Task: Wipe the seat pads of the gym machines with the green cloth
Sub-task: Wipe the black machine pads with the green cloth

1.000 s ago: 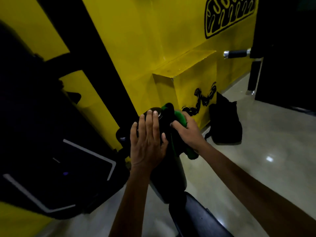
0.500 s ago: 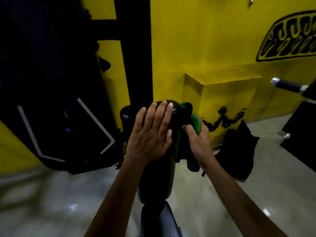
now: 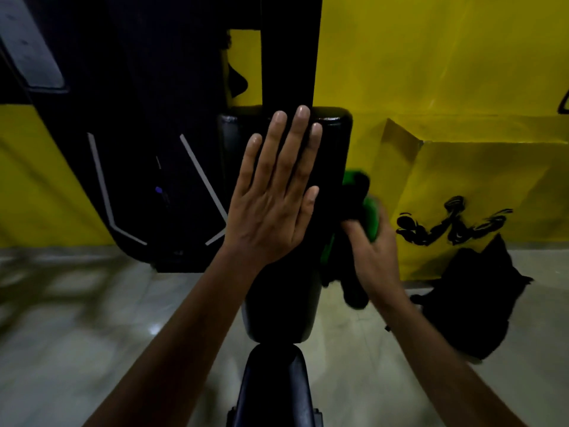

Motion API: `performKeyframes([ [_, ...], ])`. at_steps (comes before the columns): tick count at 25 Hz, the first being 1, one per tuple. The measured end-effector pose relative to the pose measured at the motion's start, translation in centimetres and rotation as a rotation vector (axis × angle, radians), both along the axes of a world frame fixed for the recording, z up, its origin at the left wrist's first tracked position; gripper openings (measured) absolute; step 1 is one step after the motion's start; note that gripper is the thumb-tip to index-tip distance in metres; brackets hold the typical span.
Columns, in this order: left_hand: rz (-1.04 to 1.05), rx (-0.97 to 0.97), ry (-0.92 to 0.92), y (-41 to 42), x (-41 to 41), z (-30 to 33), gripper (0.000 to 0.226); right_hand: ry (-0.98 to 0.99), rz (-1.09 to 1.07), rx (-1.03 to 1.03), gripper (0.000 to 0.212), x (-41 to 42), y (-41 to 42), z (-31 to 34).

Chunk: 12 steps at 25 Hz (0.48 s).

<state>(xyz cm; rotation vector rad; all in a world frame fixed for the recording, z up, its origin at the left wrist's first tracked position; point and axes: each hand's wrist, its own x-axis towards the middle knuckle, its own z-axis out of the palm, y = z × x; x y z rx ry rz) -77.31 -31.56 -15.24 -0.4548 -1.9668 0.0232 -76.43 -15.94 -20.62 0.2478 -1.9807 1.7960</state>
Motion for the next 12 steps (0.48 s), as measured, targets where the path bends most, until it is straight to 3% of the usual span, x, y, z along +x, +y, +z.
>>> performKeyframes([
  [2, -0.001, -0.009, -0.003, 0.1, 0.1, -0.5, 0.060, -0.032, 0.017, 0.014, 0.049, 0.9, -0.1, -2.1],
  [7, 0.007, 0.089, -0.047, 1.2, 0.7, -2.0, 0.060, 0.124, -0.060, -0.049, 0.049, -2.2, 0.0, 2.8],
  [12, -0.020, 0.099, -0.061, 0.9, 0.7, -3.1, 0.063, -0.088, 0.008, -0.016, 0.036, 1.6, -0.6, -6.1],
])
